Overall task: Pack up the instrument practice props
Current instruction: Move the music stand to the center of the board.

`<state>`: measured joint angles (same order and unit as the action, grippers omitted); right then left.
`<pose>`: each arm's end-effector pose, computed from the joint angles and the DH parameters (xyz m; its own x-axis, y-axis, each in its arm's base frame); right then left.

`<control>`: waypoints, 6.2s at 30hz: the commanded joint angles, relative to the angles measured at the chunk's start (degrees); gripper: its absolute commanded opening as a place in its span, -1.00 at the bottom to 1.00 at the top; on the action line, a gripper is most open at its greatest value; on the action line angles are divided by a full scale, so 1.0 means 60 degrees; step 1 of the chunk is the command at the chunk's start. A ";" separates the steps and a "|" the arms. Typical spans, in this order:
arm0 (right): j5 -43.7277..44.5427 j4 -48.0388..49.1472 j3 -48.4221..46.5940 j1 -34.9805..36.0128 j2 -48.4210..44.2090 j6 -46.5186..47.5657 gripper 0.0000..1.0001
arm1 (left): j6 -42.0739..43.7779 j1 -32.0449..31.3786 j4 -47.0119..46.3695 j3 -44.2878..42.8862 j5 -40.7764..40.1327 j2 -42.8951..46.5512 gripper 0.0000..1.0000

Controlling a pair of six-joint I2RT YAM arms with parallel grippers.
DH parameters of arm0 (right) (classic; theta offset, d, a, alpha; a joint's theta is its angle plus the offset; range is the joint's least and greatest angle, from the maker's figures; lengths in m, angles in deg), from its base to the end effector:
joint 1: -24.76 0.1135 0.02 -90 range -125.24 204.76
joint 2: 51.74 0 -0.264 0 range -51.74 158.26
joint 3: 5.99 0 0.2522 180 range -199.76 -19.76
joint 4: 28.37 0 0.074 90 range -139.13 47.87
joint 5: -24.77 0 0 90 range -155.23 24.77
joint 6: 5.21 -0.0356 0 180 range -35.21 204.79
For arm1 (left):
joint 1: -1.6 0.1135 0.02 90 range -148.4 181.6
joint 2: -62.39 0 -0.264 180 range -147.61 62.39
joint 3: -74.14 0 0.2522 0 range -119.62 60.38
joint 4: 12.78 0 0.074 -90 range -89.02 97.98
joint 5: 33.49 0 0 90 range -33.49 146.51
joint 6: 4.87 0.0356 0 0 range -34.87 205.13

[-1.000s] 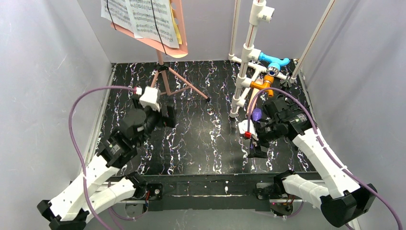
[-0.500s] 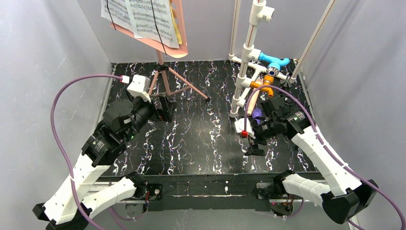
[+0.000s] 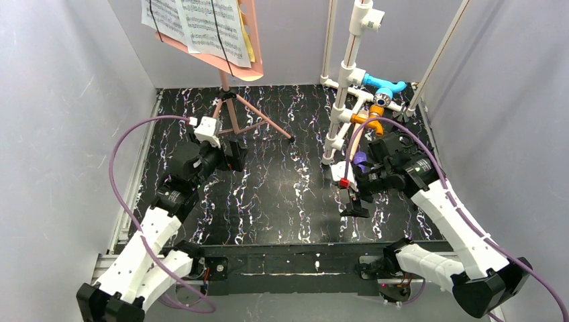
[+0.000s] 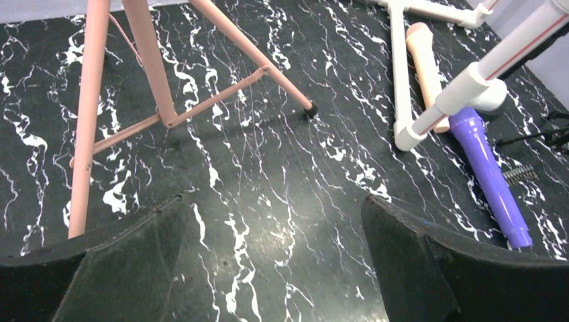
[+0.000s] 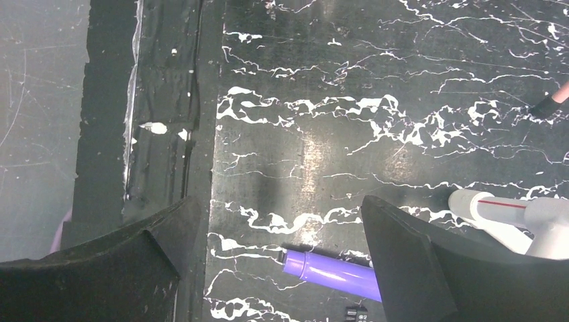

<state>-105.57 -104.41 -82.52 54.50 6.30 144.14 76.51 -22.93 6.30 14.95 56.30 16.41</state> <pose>0.1394 0.1062 0.3321 0.2112 -0.6345 -0.7435 -0.9769 -0.1106 -0.1831 0.1739 -0.0792 0.3498 -0.1537 -0.0946 -0.9836 0.3933 0.9073 -0.1487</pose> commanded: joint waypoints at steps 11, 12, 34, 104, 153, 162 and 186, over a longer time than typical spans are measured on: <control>-0.1058 0.1311 0.1306 -0.0689 -0.0871 -0.1509 0.97 | 0.0138 0.2676 -0.5838 0.1225 0.3835 -0.1807 0.96; -0.1081 0.1390 0.1375 -0.0713 -0.0894 -0.1623 0.97 | 0.0059 0.2768 -0.6052 0.1177 0.3912 -0.2023 0.96; -0.1495 0.1503 0.1884 -0.0998 -0.1262 -0.2033 0.97 | -0.0297 0.3283 -0.7935 -0.1711 0.3640 -0.5390 0.90; -0.1766 0.1494 0.2096 -0.1689 -0.1498 -0.2122 0.97 | 0.0860 -0.0642 -0.6113 -0.0047 -0.0786 -0.1471 -1.00; -0.1986 0.1027 0.1832 -0.1836 -0.1568 -0.1698 0.97 | 0.3702 -0.3036 -0.9863 -0.1172 -0.5947 -0.3832 -1.00; -0.1957 0.1015 0.1821 -0.1836 -0.1538 -0.1675 0.97 | 0.4032 -0.2610 -1.0324 -0.1934 -0.6642 -0.4996 -1.00; -0.1982 0.0838 0.1586 -0.1886 -0.1449 -0.1520 0.97 | 0.2803 -0.2576 -0.8962 0.0137 -0.6226 -0.3074 0.42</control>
<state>-116.02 -98.90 -70.19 43.55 -2.46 134.50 94.87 -38.69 -47.64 15.78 19.43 -4.79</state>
